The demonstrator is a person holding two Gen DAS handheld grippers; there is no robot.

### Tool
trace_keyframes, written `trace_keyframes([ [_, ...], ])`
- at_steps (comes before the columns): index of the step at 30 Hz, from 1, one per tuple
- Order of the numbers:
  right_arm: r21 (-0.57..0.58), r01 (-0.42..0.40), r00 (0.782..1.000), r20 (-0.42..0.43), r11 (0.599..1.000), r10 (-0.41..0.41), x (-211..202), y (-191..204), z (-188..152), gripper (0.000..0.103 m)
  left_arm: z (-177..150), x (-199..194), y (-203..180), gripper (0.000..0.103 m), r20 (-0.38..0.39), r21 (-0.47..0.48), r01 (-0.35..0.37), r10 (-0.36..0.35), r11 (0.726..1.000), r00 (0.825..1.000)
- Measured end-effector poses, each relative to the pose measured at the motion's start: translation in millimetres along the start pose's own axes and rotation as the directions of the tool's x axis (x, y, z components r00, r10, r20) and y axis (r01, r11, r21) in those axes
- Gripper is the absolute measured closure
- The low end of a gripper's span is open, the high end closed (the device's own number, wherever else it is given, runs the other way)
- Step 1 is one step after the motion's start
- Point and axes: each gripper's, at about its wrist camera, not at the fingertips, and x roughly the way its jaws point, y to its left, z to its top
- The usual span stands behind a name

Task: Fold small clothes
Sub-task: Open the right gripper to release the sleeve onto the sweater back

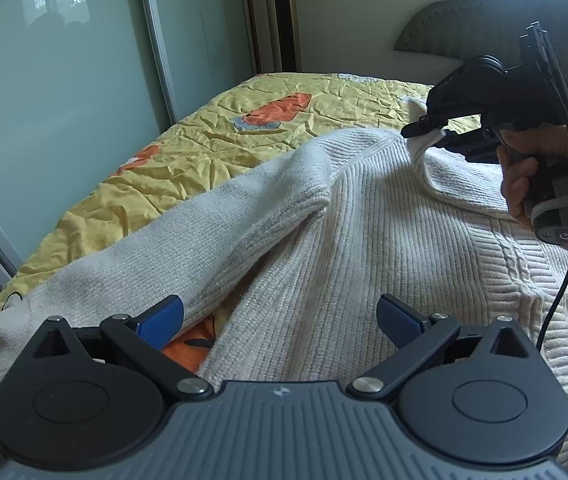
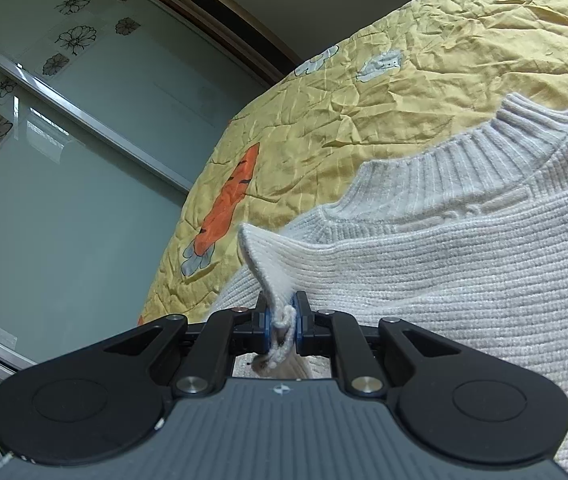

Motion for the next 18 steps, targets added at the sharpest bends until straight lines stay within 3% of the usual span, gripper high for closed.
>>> trace_keyframes([
  [1, 0.018, 0.002, 1.0, -0.013, 1.0, -0.002, 4.3, -2.4, -0.1, 0.079, -0.1, 0.2, -0.6, 0.0, -0.003, 0.0, 0.004, -0.004, 1.0, 1.0],
  [3, 0.071, -0.028, 0.999, -0.039, 0.997, 0.03, 10.2, -8.5, -1.9, 0.055, -0.1, -0.8, -1.8, 0.0, -0.001, 0.007, 0.009, -0.009, 1.0, 1.0],
  [8, 0.045, -0.107, 0.993, -0.036, 0.993, 0.109, -1.7, -0.8, -12.3, 0.055, 0.1, -5.3, -0.1, 0.0, 0.021, 0.006, -0.014, 0.014, 1.0, 1.0],
  [12, -0.004, -0.013, 0.993, -0.119, 1.0, 0.013, 8.7, 3.3, -17.0, 0.05, 2.4, -3.2, 4.3, 0.0, -0.01, -0.053, 0.01, -0.01, 0.999, 1.0],
  [15, -0.006, -0.031, 0.995, -0.09, 1.0, 0.03, -5.1, 8.3, -21.3, 0.05, 2.5, -10.0, 20.2, 0.0, 0.007, -0.128, 0.011, -0.011, 0.992, 1.0],
  [18, -0.124, -0.065, 0.995, -0.084, 0.99, 0.054, -25.8, 29.1, -31.8, 0.047, 2.1, -16.7, 56.8, 0.0, 0.011, -0.272, 0.006, -0.003, 0.962, 1.0],
])
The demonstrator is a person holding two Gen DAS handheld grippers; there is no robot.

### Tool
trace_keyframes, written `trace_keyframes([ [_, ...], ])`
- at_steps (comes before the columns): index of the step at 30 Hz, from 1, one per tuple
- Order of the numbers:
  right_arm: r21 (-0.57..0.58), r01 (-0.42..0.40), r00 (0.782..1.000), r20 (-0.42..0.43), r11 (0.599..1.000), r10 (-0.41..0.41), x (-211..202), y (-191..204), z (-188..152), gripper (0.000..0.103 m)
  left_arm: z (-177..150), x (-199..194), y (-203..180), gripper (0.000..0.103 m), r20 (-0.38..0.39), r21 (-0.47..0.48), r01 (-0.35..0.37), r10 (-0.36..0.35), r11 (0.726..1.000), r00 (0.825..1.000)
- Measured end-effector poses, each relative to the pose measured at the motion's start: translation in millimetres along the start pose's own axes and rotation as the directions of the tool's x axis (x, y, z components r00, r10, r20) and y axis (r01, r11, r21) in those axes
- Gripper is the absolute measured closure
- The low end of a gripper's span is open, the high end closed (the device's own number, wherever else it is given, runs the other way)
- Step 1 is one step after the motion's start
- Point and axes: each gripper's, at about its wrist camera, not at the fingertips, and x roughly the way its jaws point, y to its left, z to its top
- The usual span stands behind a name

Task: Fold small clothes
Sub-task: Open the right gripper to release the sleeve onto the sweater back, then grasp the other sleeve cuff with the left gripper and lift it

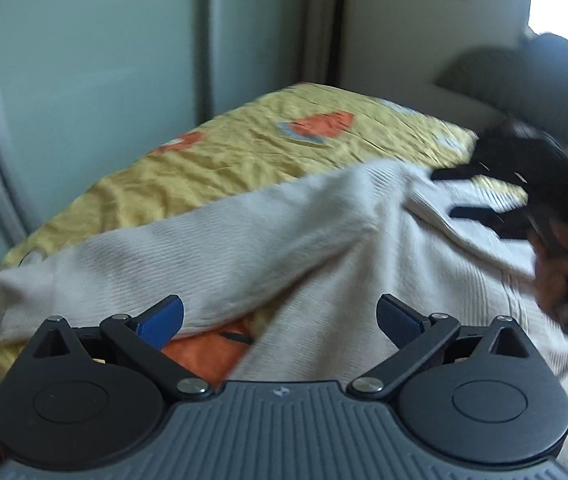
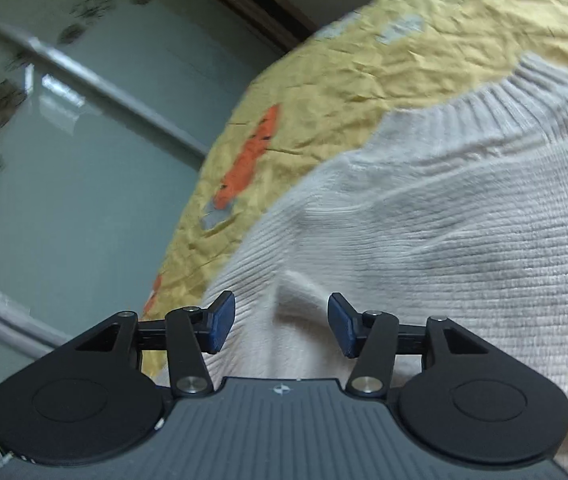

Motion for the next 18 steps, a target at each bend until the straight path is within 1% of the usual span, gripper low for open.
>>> trace_keyframes([
  [1, -0.042, 0.003, 1.0, 0.004, 0.999, -0.002, -6.3, 8.3, -4.7, 0.045, 2.3, -1.4, 16.4, 0.0, -0.005, -0.069, 0.012, -0.013, 0.998, 1.0],
  [2, -0.095, 0.004, 1.0, 0.008, 0.996, -0.003, -14.1, 17.7, -10.1, 0.042, 2.9, -2.3, 34.6, 0.0, -0.008, -0.152, 0.022, -0.023, 0.988, 1.0],
  [3, -0.137, 0.001, 1.0, 0.006, 0.991, 0.0, -20.4, 25.1, -15.8, 0.04, 1.7, -2.7, 53.8, 0.0, -0.009, -0.243, 0.033, -0.036, 0.969, 0.999],
  [4, -0.168, -0.001, 1.0, 0.004, 0.986, 0.002, -25.8, 31.6, -21.5, 0.039, -1.4, -2.3, 73.3, 0.0, -0.009, -0.337, 0.047, -0.053, 0.94, 0.999],
  [6, -0.21, -0.011, 1.0, 0.001, 0.978, 0.011, -35.6, 41.2, -32.9, 0.038, -11.2, 1.4, 109.9, 0.0, -0.004, -0.502, 0.083, -0.098, 0.861, 0.995],
  [7, -0.221, -0.024, 1.0, -0.007, 0.975, 0.023, -39.1, 44.5, -38.1, 0.038, -16.0, 4.2, 124.7, 0.0, -0.007, -0.555, 0.083, -0.104, 0.827, 0.995],
  [8, -0.223, -0.041, 0.999, -0.02, 0.974, 0.037, -40.8, 47.0, -43.2, 0.036, -19.8, 7.4, 137.0, 0.0, -0.014, -0.586, 0.072, -0.1, 0.807, 0.995],
  [9, -0.224, -0.058, 0.998, -0.036, 0.973, 0.051, -41.4, 48.9, -48.0, 0.032, -23.1, 9.6, 146.9, 0.0, -0.015, -0.609, 0.069, -0.099, 0.79, 0.995],
  [10, -0.228, -0.071, 0.997, -0.051, 0.971, 0.061, -41.6, 50.1, -52.7, 0.029, -27.6, 11.6, 158.4, 0.0, -0.002, -0.645, 0.088, -0.117, 0.759, 0.993],
  [11, -0.235, -0.078, 0.996, -0.063, 0.969, 0.065, -41.7, 51.4, -57.9, 0.026, -32.4, 13.8, 169.8, 0.0, 0.021, -0.688, 0.126, -0.153, 0.715, 0.988],
  [13, -0.246, -0.075, 0.995, -0.079, 0.966, 0.058, -40.5, 53.8, -67.0, 0.025, -40.5, 20.7, 190.7, 0.0, 0.076, -0.762, 0.205, -0.23, 0.615, 0.97],
  [16, -0.238, -0.078, 0.994, -0.093, 0.968, 0.057, -38.9, 52.7, -74.9, 0.025, -51.2, 36.4, 211.8, 0.0, 0.137, -0.835, 0.277, -0.308, 0.475, 0.942],
  [17, -0.235, -0.08, 0.994, -0.093, 0.969, 0.059, -40.1, 52.3, -77.5, 0.025, -54.3, 37.4, 216.8, 0.0, 0.161, -0.85, 0.29, -0.308, 0.439, 0.938],
  [18, -0.235, -0.081, 0.994, -0.091, 0.969, 0.061, -41.2, 51.9, -79.5, 0.025, -56.1, 35.6, 220.2, 0.0, 0.19, -0.858, 0.305, -0.296, 0.414, 0.936],
])
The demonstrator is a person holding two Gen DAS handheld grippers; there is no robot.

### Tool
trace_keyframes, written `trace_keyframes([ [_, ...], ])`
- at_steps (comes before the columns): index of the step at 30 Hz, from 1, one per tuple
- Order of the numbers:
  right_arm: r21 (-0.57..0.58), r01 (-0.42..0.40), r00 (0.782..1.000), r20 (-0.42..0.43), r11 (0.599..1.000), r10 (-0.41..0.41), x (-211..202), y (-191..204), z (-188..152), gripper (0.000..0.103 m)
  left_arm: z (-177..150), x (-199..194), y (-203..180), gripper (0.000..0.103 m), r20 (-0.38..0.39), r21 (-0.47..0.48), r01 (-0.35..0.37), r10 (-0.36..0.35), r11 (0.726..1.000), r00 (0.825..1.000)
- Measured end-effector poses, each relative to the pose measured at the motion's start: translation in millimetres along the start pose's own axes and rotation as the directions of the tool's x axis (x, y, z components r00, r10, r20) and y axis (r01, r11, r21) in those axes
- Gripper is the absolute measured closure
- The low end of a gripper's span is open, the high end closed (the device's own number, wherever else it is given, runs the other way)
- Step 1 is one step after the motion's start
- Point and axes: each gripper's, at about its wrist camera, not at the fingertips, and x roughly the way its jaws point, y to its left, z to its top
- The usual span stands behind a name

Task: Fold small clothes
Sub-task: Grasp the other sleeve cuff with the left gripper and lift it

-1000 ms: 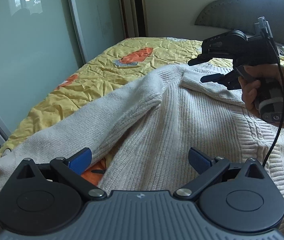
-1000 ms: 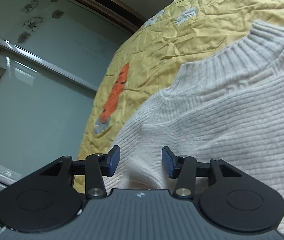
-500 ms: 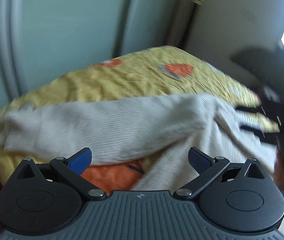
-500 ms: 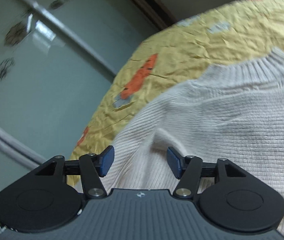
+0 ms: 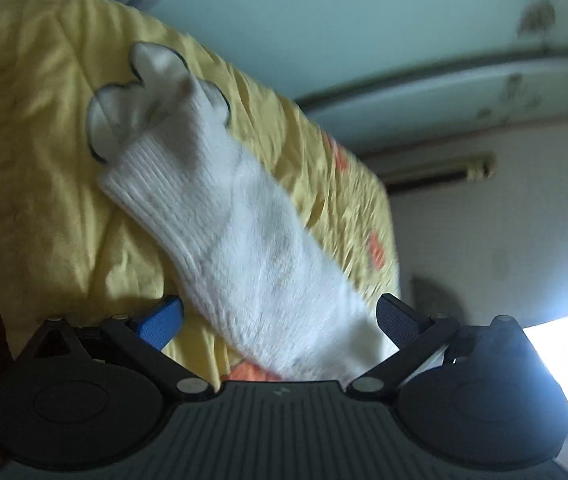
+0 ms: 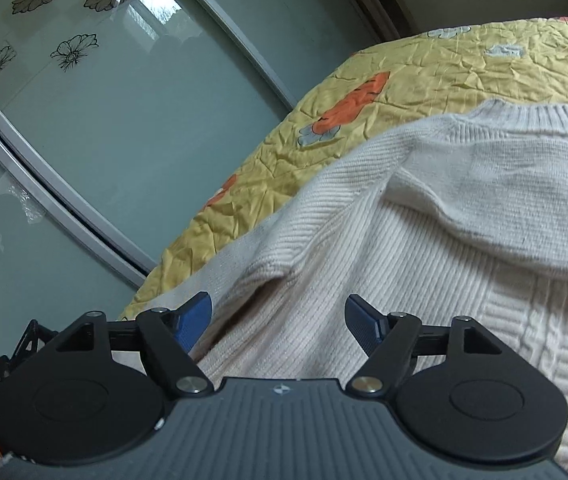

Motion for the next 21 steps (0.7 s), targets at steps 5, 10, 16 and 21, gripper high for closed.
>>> trace_keyframes([
  [5, -0.025, 0.016, 1.0, 0.028, 1.0, -0.016, -6.9, 2.4, -5.2, 0.025, 15.2, -4.5, 11.3, 0.0, 0.106, -0.08, 0.077, -0.069, 0.994, 0.992],
  [10, -0.055, 0.038, 0.999, 0.039, 0.998, -0.036, -12.7, 3.2, -8.7, 0.025, 25.7, 6.9, 6.8, 0.001, 0.102, -0.057, 0.093, -0.087, 0.994, 0.991],
  [16, -0.047, 0.043, 0.998, 0.042, 0.998, -0.041, -16.7, -1.4, -11.4, 0.025, 26.4, 24.7, -11.1, 0.064, 0.049, 0.072, 0.056, -0.059, 0.996, 0.997],
  [21, -0.04, 0.043, 0.998, 0.043, 0.998, -0.042, -20.5, -6.0, -12.8, 0.025, 28.5, 45.5, -7.5, 0.096, 0.001, 0.104, -0.082, 0.083, 0.991, 0.997],
])
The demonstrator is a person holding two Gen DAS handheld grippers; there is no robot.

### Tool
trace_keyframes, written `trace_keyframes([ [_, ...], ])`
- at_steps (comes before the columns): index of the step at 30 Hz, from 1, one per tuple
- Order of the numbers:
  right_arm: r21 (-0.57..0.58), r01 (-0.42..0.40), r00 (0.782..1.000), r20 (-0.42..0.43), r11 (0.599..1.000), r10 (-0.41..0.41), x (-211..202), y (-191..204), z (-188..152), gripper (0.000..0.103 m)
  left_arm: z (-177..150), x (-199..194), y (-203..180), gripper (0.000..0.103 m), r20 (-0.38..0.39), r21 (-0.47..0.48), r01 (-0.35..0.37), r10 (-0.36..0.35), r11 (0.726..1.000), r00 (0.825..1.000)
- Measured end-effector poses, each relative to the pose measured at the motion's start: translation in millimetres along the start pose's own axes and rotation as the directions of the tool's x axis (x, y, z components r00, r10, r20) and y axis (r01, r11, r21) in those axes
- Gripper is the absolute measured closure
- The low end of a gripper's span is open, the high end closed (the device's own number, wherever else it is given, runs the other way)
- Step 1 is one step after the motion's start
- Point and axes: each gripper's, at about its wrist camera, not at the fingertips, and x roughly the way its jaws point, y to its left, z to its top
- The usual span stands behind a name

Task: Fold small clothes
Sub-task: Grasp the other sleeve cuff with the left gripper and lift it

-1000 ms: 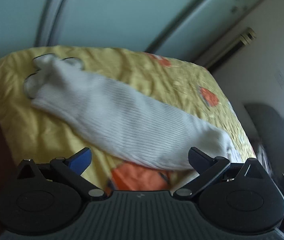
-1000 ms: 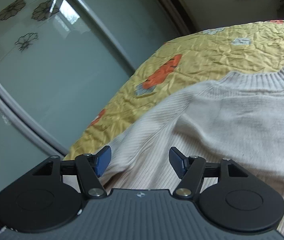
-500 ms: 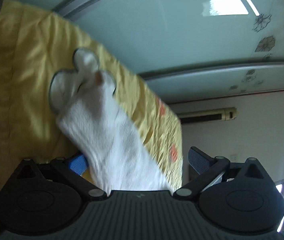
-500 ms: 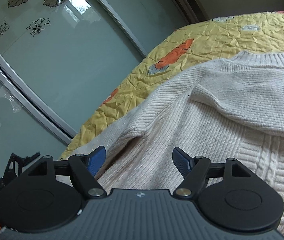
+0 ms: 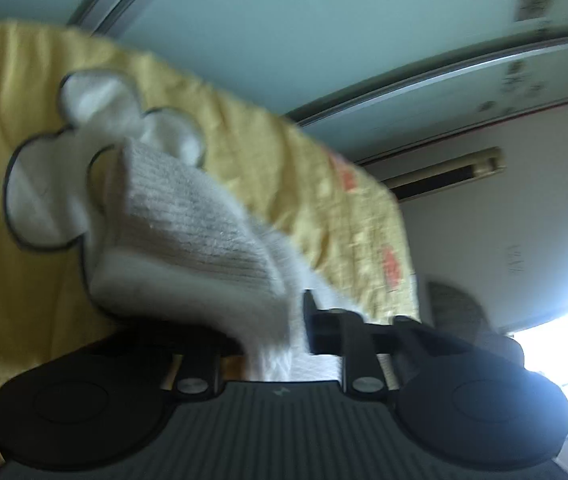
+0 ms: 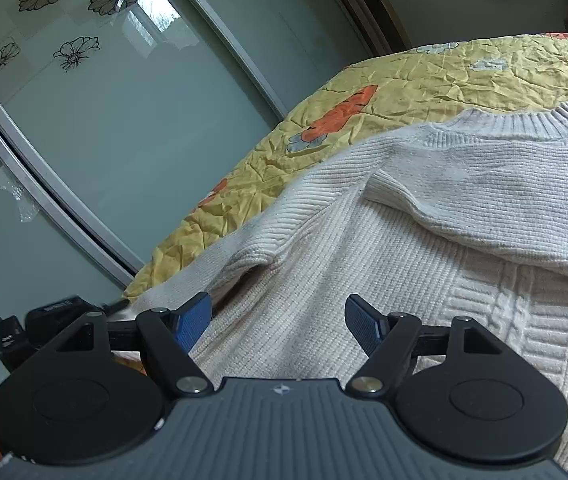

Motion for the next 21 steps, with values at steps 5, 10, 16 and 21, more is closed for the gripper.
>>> trace_keyframes([
  [5, -0.007, 0.014, 1.0, 0.004, 1.0, -0.014, -9.0, -5.6, -1.3, 0.025, -13.0, -11.3, -2.6, 0.097, 0.059, 0.062, -0.055, 0.051, 0.997, 0.997],
  [10, -0.025, 0.038, 0.999, 0.019, 0.999, -0.037, -20.9, -13.0, -2.7, 0.025, -30.5, -20.4, -41.0, 0.097, 0.195, 0.251, -0.138, 0.09, 0.958, 0.977],
  [16, -0.129, 0.185, 0.983, 0.033, 0.974, -0.182, -31.2, -19.0, -9.2, 0.025, -29.2, -15.1, -93.1, 0.097, 0.301, 0.412, -0.223, 0.098, 0.884, 0.948],
  [21, -0.132, 0.193, 0.981, 0.046, 0.972, -0.189, -45.0, -27.9, -16.3, 0.02, -6.6, -3.5, -143.2, 0.097, 0.408, 0.522, -0.318, 0.096, 0.791, 0.908],
])
